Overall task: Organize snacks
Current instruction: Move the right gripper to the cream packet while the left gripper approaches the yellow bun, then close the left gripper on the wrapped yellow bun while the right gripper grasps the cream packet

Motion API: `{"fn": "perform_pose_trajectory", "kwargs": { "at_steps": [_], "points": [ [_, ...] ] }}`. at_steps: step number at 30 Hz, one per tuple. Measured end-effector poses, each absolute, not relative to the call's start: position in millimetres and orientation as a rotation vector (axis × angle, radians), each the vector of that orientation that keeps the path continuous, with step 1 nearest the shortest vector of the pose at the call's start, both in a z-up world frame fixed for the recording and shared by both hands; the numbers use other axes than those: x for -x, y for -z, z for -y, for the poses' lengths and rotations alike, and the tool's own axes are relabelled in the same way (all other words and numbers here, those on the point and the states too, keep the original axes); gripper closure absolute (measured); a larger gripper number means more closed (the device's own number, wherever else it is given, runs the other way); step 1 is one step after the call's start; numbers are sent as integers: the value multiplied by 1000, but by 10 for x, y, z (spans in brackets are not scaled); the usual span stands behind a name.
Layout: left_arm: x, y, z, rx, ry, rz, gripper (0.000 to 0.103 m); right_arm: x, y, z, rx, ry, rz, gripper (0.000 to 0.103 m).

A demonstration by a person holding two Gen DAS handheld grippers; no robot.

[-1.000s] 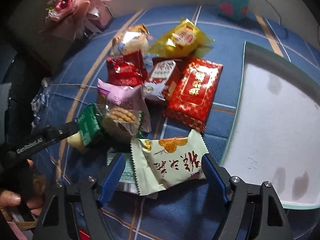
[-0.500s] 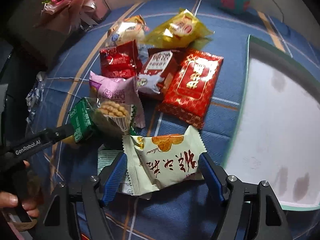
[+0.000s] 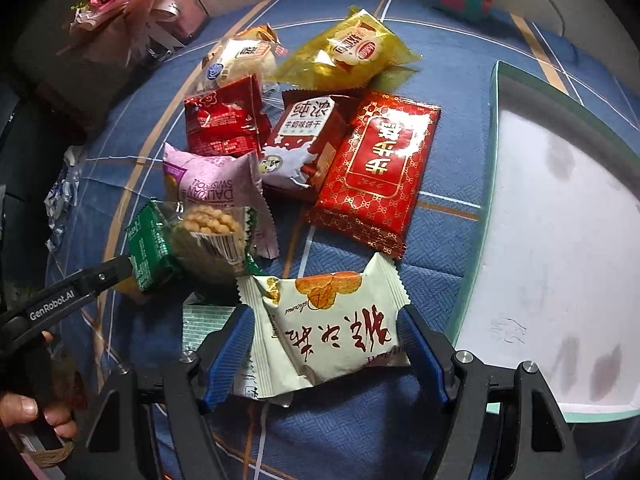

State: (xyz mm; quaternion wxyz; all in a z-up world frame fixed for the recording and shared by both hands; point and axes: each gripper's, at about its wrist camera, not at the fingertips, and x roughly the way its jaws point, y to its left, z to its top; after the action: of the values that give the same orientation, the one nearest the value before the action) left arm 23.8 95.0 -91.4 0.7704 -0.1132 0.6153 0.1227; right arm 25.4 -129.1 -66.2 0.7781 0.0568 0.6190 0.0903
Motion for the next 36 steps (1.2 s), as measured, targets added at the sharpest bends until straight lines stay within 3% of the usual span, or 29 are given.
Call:
{"fn": "perform_pose_trajectory", "kwargs": {
  "at_steps": [8, 11, 13, 18, 25, 36],
  "points": [
    [-252, 969, -870, 241, -221, -1359, 25, -249, 665, 1300, -119, -182, -1341, 27],
    [-289, 1081, -753, 230, -176, -1403, 36, -259, 667, 1308, -124, -174, -1340, 27],
    [-314, 1136, -717, 226, -175, -1417, 37, -271, 678, 1317, -128, -170, -1342, 27],
    [-358, 1125, -700, 228, -201, -1400, 55, -280, 694, 1299, -113, -164, -1350, 29],
    [-330, 1047, -935, 244, -196, -1388, 60, -275, 711, 1271, -71, -151, -1344, 32],
    [-270, 958, -1099, 270, -220, -1375, 59, -245, 707, 1120, 57, -119, -1325, 36]
  ]
}}
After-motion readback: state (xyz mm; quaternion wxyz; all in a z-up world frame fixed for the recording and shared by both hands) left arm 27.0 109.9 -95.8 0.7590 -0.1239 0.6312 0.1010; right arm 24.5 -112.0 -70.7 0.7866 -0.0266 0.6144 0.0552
